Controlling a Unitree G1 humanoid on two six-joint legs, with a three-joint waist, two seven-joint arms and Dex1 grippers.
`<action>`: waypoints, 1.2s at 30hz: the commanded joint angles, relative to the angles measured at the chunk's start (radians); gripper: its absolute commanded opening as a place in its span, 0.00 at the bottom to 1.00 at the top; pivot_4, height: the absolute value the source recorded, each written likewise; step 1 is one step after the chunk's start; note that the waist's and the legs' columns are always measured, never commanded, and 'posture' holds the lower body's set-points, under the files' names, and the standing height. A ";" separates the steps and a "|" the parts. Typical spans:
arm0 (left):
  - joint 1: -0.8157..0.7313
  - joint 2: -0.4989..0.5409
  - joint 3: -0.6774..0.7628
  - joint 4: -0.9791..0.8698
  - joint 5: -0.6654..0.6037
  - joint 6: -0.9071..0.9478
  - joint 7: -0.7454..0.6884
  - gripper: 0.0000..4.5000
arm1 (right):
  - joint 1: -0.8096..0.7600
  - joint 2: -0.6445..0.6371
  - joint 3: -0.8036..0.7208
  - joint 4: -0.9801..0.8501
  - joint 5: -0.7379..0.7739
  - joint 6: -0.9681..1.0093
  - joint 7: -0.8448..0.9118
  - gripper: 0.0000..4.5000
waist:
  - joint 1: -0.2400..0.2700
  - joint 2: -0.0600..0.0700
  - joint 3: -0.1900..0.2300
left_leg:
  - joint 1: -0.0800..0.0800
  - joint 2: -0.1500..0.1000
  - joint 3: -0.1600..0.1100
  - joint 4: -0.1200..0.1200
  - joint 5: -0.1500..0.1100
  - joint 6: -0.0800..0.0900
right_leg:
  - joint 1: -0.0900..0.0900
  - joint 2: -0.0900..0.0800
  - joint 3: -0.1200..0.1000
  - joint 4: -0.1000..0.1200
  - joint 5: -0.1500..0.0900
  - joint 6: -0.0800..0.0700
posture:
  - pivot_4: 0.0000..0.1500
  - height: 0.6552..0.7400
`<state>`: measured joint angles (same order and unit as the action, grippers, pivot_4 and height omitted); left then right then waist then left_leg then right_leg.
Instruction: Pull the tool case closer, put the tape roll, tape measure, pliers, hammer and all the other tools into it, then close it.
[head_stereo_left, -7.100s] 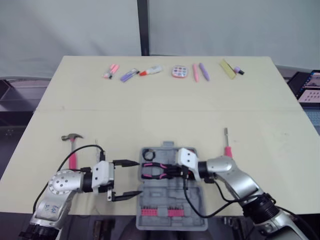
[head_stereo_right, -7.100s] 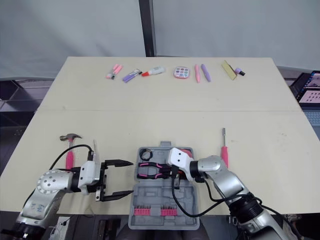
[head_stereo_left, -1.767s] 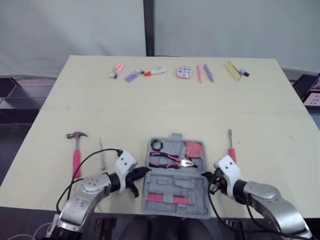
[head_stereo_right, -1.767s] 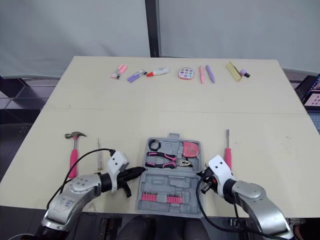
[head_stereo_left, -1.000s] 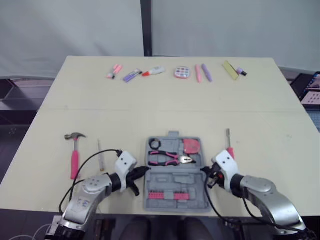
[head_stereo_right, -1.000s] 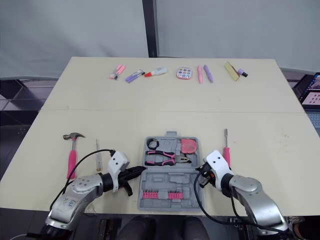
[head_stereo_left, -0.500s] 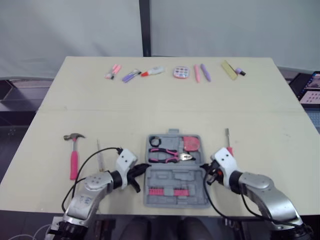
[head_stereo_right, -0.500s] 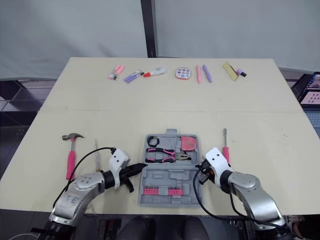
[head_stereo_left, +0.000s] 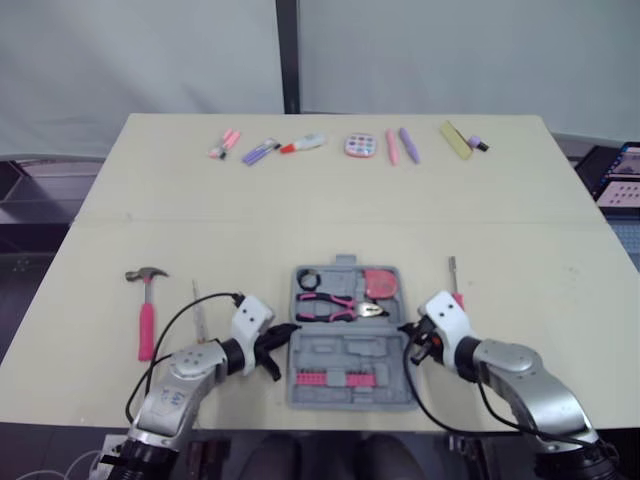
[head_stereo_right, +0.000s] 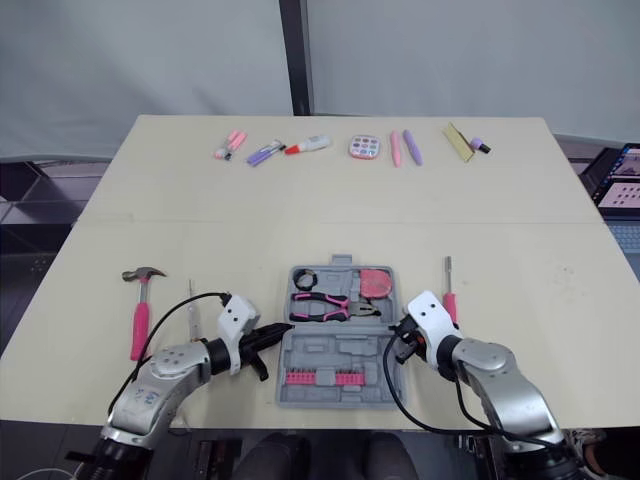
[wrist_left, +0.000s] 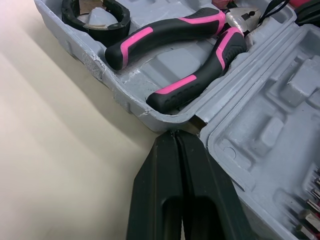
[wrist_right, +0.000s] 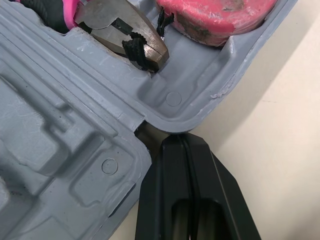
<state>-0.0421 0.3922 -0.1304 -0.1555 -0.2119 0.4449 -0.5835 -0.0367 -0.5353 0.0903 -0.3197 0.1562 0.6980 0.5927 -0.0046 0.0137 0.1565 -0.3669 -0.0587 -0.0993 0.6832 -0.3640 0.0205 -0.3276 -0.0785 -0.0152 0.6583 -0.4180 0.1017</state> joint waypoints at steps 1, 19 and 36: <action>-0.014 -0.011 -0.001 -0.019 -0.001 -0.023 -0.002 0.02 | -0.009 0.016 0.026 0.009 -0.007 -0.006 -0.013 0.00 | 0.000 0.000 0.000 | 0.000 0.000 0.000 0.000 0.000 0.000 | 0.000 0.000 0.000 0.000 0.000 0.000 | 1.00 0.69; -0.037 -0.013 0.007 -0.002 0.002 -0.025 0.001 0.02 | -0.035 0.039 0.031 0.033 -0.024 -0.014 -0.016 0.00 | -0.001 -0.001 0.000 | 0.000 0.000 0.000 0.000 0.000 0.000 | -0.001 0.000 0.000 0.001 0.000 0.000 | 1.00 0.69; -0.005 0.062 0.076 -0.015 -0.010 -0.029 -0.034 0.02 | 0.039 -0.054 -0.043 0.036 -0.020 -0.051 0.003 0.00 | 0.010 -0.001 0.000 | -0.001 -0.002 -0.001 0.000 0.000 0.000 | -0.001 -0.001 0.000 0.001 0.000 0.000 | 1.00 0.69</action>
<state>-0.0548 0.4485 -0.0688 -0.1409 -0.2071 0.4341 -0.6066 -0.0204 -0.5698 0.0752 -0.2923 0.1445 0.6376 0.5949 0.0057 0.0128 0.1560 -0.3676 -0.0607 -0.1009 0.6830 -0.3639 0.0204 -0.3283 -0.0801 -0.0147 0.6588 -0.4179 0.1017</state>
